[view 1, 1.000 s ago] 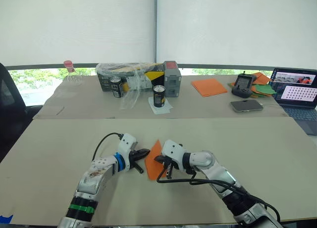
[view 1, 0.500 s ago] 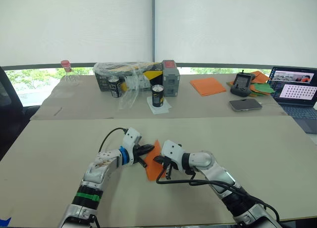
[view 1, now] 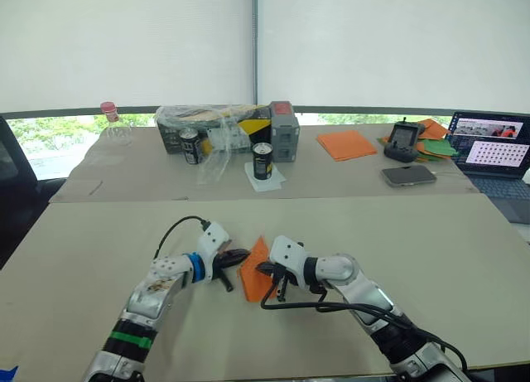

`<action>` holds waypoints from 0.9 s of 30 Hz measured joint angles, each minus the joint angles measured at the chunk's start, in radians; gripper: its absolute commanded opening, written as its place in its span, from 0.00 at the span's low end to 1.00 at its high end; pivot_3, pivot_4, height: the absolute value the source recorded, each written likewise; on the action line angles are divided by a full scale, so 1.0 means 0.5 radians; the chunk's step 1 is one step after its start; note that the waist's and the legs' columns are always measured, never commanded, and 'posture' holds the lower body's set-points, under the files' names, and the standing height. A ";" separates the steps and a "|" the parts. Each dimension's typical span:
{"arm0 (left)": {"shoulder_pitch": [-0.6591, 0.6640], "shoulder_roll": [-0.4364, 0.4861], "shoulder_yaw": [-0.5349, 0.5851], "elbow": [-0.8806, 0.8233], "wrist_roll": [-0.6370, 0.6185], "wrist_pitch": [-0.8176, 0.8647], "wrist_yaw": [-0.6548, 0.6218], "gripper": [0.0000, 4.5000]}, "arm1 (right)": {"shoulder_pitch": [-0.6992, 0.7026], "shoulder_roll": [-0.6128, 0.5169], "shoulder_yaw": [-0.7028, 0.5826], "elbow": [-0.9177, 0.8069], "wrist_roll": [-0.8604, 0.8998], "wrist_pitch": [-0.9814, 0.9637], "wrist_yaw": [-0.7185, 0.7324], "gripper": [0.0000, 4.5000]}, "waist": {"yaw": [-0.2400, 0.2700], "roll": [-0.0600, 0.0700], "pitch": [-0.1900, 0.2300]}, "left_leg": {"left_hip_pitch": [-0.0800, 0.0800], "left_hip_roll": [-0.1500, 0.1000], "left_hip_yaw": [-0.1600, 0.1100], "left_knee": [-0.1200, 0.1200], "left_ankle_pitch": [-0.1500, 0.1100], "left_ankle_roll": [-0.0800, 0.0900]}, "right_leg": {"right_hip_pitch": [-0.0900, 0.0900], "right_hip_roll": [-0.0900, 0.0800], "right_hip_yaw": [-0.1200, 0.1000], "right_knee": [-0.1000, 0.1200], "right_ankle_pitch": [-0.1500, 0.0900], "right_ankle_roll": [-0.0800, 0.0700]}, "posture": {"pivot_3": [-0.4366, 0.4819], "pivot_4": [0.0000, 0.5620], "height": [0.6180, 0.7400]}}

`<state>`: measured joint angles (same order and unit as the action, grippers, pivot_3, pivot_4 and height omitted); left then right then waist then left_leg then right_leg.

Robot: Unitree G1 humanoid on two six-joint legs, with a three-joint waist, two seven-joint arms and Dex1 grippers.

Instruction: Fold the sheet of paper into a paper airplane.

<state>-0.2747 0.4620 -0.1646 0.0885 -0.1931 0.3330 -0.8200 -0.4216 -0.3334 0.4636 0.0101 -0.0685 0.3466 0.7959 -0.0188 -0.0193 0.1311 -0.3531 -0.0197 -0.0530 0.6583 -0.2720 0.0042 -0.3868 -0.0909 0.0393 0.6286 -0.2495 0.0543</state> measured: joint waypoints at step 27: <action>-0.178 -0.174 0.102 0.260 -0.150 -0.007 -0.087 0.00 | -0.005 -0.002 0.000 0.000 0.000 0.000 0.019 0.00 | 0.001 0.005 -0.002 | -0.002 -0.001 0.000 0.001 -0.002 0.002 | -0.002 0.002 -0.001 -0.001 0.000 0.000 | 0.48 0.27 1.00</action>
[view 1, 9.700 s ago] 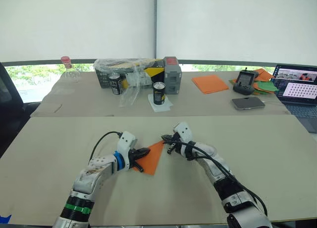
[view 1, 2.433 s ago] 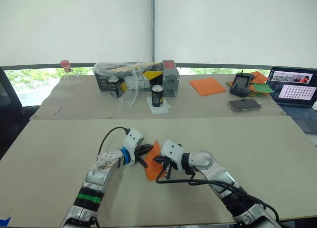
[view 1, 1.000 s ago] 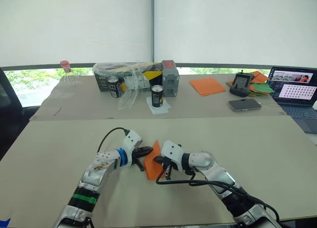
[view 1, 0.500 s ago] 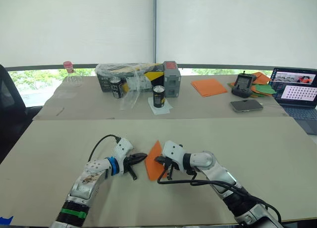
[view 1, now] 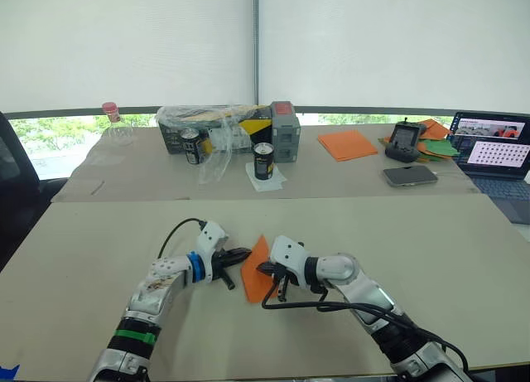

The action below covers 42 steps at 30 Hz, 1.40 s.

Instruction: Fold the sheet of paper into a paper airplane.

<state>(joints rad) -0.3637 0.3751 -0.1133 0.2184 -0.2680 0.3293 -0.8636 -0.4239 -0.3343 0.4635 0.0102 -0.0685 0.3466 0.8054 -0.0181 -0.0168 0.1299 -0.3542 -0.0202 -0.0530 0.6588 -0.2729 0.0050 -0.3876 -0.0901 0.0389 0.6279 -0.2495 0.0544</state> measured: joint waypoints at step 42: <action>0.507 0.215 0.201 -0.455 -0.324 0.216 -0.166 0.00 | -0.023 0.026 0.034 0.021 0.002 0.007 -0.002 0.00 | -0.039 0.010 -0.006 | 0.002 0.004 0.000 -0.004 -0.003 0.003 | -0.001 0.000 0.000 -0.002 -0.001 0.000 | 0.48 0.27 1.00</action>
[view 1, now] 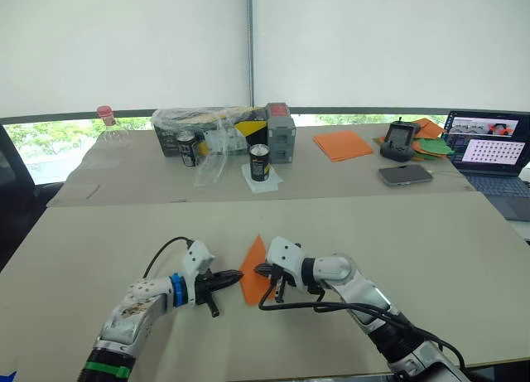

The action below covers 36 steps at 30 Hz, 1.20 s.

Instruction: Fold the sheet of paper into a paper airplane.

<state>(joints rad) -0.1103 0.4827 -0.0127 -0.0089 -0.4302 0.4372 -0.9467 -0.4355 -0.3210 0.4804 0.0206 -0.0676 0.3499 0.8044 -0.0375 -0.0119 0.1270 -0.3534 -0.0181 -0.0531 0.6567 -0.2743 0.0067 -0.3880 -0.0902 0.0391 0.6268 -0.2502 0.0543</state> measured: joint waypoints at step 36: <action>-0.425 0.166 0.036 0.123 -0.137 0.222 -0.191 0.31 | 0.161 -0.450 -0.390 -0.737 0.301 0.701 0.040 0.00 | 0.046 -0.015 0.028 | -0.071 -0.008 0.000 0.010 0.010 -0.014 | -0.070 -0.003 -0.001 0.013 0.004 -0.001 | 0.48 0.27 1.00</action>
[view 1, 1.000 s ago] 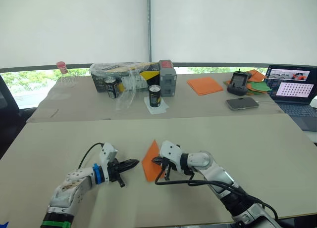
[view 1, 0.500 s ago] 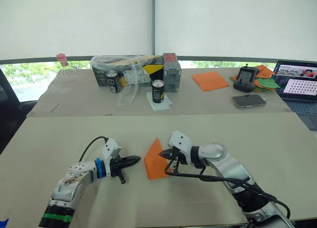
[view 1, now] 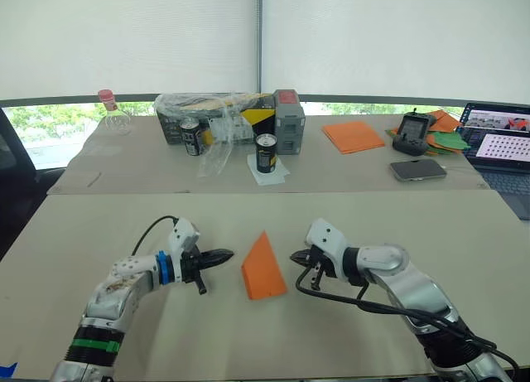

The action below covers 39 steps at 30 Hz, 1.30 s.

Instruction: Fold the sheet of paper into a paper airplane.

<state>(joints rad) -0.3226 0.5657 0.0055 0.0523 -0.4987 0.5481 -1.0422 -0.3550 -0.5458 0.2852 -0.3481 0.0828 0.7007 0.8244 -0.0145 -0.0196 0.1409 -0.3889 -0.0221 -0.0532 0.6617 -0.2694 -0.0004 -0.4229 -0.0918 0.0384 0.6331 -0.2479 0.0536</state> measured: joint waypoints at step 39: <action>-1.302 -0.016 -0.388 1.265 -0.248 1.791 -0.112 0.68 | 0.195 -0.255 -0.312 -0.443 0.491 -0.307 0.177 0.00 | -0.002 -0.014 0.009 | -0.002 -0.002 0.000 0.034 -0.001 0.002 | 0.002 0.003 0.000 0.027 -0.001 0.002 | 0.48 0.27 1.00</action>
<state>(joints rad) -0.9738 0.5579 -0.1885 0.6849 -0.6226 1.4438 -1.0982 -0.2573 -0.6736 0.1292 -0.5694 0.3281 0.5469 0.9129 -0.0156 -0.0268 0.1453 -0.3901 -0.0231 -0.0534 0.6789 -0.2696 0.0005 -0.4219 -0.0905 0.0385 0.6468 -0.2486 0.0546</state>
